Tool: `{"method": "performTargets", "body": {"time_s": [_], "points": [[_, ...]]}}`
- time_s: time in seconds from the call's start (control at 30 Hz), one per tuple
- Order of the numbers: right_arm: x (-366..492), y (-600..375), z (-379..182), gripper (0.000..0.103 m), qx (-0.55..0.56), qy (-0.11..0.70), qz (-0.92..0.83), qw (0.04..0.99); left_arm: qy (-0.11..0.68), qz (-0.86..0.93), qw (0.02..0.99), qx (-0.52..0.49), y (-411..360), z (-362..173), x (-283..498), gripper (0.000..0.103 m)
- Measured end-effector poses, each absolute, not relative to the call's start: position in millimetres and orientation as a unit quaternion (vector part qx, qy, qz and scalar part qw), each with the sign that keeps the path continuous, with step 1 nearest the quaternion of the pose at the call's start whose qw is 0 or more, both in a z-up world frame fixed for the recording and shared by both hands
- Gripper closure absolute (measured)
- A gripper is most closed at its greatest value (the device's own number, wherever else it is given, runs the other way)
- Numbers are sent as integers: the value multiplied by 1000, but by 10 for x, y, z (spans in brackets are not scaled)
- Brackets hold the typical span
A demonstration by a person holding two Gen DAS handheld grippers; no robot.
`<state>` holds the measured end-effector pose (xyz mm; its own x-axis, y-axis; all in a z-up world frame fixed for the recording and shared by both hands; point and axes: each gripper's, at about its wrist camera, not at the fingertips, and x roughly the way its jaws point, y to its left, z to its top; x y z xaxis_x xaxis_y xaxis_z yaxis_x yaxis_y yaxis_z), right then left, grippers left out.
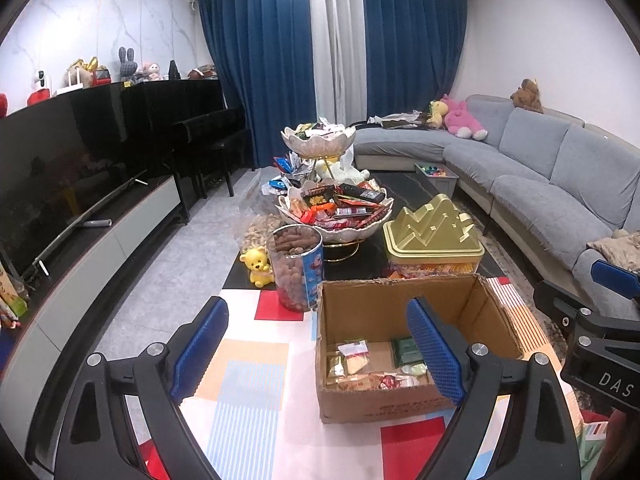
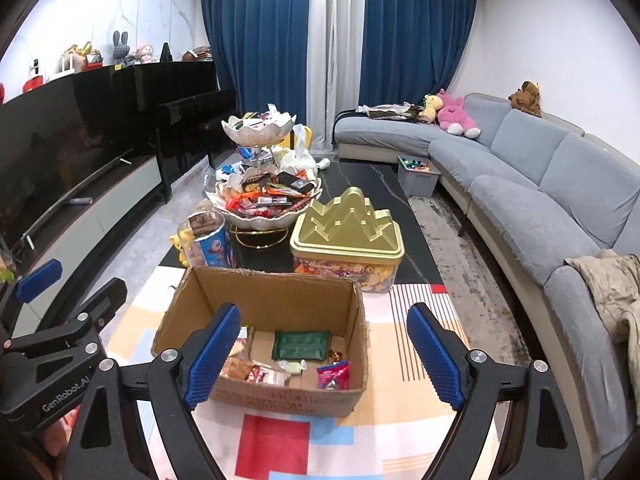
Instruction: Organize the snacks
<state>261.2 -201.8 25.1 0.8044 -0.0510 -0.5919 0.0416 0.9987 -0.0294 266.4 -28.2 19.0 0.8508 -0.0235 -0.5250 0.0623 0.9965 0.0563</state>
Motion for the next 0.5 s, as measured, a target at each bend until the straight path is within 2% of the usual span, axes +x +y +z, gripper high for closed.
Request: {"method": "performTargets", "body": {"time_s": [0.5], "points": [[2135, -2055, 281, 17, 0, 303, -27, 953, 283, -28, 958, 37, -268, 174, 2146, 12]]}}
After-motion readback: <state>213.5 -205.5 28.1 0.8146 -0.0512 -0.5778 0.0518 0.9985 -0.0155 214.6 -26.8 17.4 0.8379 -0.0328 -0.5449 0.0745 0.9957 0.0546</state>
